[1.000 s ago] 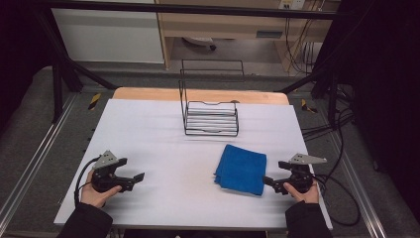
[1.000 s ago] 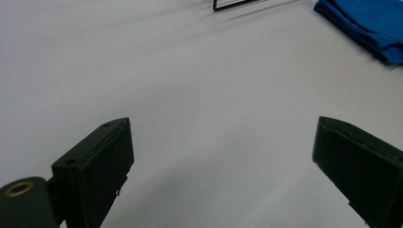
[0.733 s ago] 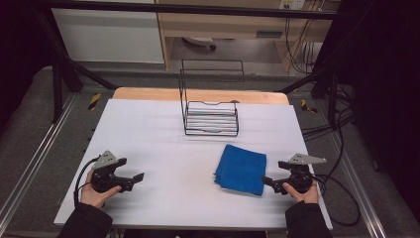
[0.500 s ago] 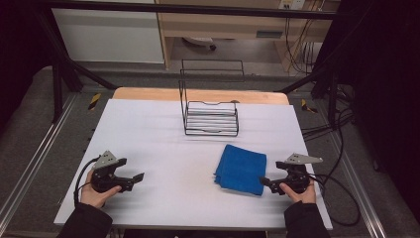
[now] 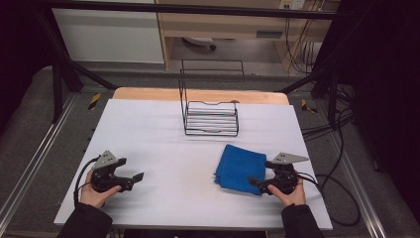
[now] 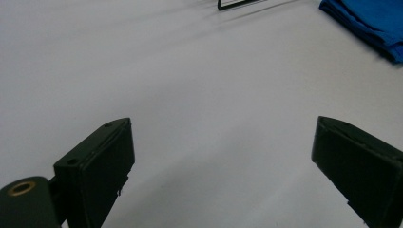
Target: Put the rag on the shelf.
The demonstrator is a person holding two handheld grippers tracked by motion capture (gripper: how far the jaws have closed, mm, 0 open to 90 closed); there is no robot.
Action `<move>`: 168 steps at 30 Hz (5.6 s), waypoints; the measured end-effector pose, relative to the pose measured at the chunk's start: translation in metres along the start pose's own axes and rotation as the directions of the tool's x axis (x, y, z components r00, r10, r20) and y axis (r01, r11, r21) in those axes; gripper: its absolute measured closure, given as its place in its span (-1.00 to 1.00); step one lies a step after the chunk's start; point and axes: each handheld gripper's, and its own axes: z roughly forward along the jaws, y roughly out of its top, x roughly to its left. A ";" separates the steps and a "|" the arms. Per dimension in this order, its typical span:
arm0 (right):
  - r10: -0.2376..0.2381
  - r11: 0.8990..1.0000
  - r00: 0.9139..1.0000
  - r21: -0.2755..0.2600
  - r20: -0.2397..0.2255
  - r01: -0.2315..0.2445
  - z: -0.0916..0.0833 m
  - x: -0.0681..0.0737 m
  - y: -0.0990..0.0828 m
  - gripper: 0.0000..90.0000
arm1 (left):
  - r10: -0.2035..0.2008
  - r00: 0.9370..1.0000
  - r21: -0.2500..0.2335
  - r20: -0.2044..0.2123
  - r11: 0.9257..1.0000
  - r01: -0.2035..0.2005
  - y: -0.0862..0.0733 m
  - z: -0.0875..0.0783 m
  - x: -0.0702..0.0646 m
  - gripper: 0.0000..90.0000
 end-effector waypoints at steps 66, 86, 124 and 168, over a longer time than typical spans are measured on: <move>-0.138 0.986 0.987 0.077 -0.084 0.145 0.077 0.079 0.044 0.84 | -0.016 1.000 0.001 -0.007 1.000 0.016 0.000 -0.001 0.001 -0.79; -0.192 0.974 0.951 0.076 -0.240 0.216 0.107 0.128 0.055 0.84 | -0.017 1.000 0.003 -0.014 1.000 0.017 0.000 -0.001 0.001 -0.81; -0.138 0.989 0.983 0.039 -0.122 0.144 0.085 0.097 0.061 -0.18 | -0.013 1.000 0.014 -0.009 1.000 0.013 0.001 0.000 0.000 -0.82; -0.022 1.000 1.000 0.010 0.005 0.022 0.084 0.037 0.051 0.07 | -0.010 1.000 0.024 -0.007 1.000 0.010 0.003 0.000 -0.004 -0.84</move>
